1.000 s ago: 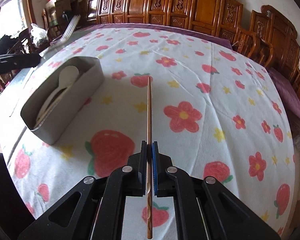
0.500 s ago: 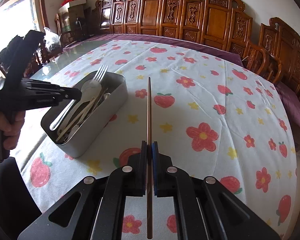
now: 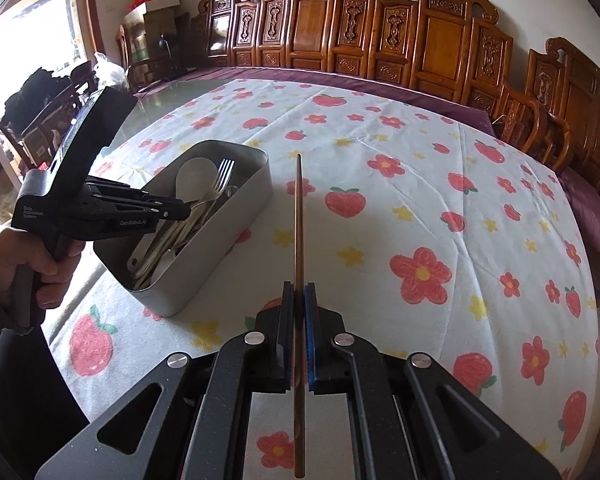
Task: Organize utensils
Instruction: 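Carry the steel fork into the metal tray and open the left gripper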
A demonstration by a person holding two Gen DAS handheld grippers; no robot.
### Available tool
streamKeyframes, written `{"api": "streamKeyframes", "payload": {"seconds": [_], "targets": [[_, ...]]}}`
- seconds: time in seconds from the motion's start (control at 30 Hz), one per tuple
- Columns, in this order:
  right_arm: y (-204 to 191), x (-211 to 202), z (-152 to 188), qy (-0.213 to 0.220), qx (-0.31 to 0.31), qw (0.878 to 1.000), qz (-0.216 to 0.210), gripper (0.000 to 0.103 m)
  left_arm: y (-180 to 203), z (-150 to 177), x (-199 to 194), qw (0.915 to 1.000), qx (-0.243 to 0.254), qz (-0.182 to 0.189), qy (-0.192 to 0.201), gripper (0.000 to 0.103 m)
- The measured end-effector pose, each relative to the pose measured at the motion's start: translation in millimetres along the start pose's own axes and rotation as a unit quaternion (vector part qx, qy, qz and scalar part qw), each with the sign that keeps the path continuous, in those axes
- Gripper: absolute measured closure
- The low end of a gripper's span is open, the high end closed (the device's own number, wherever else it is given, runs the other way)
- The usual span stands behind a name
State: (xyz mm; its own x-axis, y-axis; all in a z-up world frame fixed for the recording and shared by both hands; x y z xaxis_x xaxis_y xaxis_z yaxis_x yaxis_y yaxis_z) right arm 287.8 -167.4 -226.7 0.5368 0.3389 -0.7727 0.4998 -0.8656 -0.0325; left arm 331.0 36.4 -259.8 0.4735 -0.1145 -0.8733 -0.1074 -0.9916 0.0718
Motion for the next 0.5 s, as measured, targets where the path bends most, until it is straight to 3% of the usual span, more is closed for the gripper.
{"api": "streamKeyframes", "payload": {"seconds": [0.5], "targets": [[-43.3,-6.5,-24.8,0.015,-0.01,1.0,-0.016,0.097,-23.4,-3.9,-73.1,0.9973,-0.008,0.004,0.074,0.084]]}}
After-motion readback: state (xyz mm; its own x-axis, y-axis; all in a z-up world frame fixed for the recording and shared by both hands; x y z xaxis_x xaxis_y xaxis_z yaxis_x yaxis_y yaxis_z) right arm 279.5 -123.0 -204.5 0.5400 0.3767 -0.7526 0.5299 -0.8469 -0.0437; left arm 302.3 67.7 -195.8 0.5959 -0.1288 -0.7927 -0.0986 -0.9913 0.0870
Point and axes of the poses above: each gripper's, at about its wrist camera, not at the fingertips, and x roughly the way its jaws point, y to its right, z to its underside, the point moved 2 cm from there along x, roughly the way its jaws point, and after that the axes turned 1 degree about -x, right-handed, at the moved point
